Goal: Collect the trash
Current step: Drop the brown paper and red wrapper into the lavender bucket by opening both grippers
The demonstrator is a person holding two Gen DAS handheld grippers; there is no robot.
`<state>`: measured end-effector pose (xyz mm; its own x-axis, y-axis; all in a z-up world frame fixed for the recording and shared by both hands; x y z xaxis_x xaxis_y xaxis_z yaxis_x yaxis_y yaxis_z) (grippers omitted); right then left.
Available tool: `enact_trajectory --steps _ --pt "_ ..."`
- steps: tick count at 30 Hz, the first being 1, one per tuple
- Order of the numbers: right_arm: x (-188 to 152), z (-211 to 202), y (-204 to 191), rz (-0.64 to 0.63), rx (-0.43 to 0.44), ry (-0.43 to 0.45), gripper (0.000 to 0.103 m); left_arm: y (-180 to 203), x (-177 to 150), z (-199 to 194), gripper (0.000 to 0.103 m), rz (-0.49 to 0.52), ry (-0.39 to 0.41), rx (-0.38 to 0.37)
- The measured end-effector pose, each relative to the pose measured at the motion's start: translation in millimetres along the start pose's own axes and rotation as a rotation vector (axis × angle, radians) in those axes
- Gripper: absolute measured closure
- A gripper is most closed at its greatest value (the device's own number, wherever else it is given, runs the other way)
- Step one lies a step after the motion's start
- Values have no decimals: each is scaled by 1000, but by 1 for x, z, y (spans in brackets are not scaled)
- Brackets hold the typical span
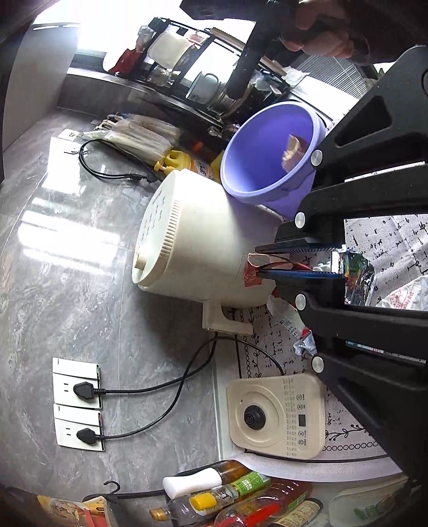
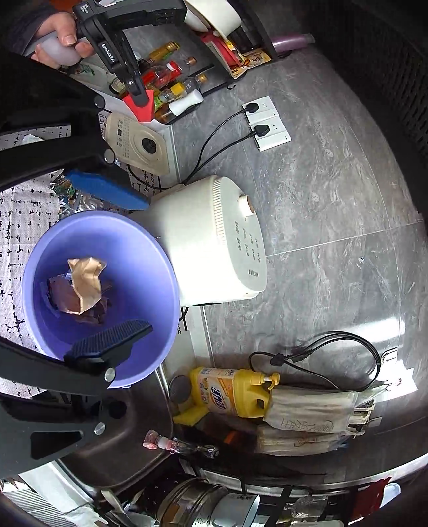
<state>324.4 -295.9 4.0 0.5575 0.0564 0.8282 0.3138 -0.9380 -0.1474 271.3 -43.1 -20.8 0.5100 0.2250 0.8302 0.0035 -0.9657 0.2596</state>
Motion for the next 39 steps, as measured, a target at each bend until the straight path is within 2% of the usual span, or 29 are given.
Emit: enact_trajectory --steps 11,26,27,28,29,30,31,34,39 --pt "-9 -26 67 67 -60 24 21 76 18 23 94 82 19 -96" --pt "-29 -55 128 101 -105 13 15 161 21 76 93 142 -10 -232" --pt "-31 -56 131 102 -107 10 15 164 21 79 85 140 -16 -244" --pt "-32 -56 133 104 -107 5 15 165 20 81 62 134 -18 -242" --pt "-33 -56 136 105 -106 0 15 164 20 81 49 124 -7 -235" --pt "-34 -55 137 105 -104 -5 15 162 20 80 31 110 11 -227" --pt "-35 -54 138 105 -102 -9 14 158 20 77 23 95 23 -222" --pt "-38 -51 140 112 -95 -16 10 144 18 72 11 72 26 -182" --pt "-43 -38 132 117 -54 -34 8 113 7 60 6 42 0 -89"
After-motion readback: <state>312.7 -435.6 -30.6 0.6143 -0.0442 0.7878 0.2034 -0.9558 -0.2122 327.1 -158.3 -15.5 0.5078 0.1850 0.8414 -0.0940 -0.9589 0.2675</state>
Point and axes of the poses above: each gripper's, at about its wrist camera, not at the fingertips, and z roughly the way its jaws point, y to its right, x to its top, the point moved 2 cm from there along z, roughly the way its jaws point, and after that the axes turned 4 degrees about -x, right-handed, at the moved point
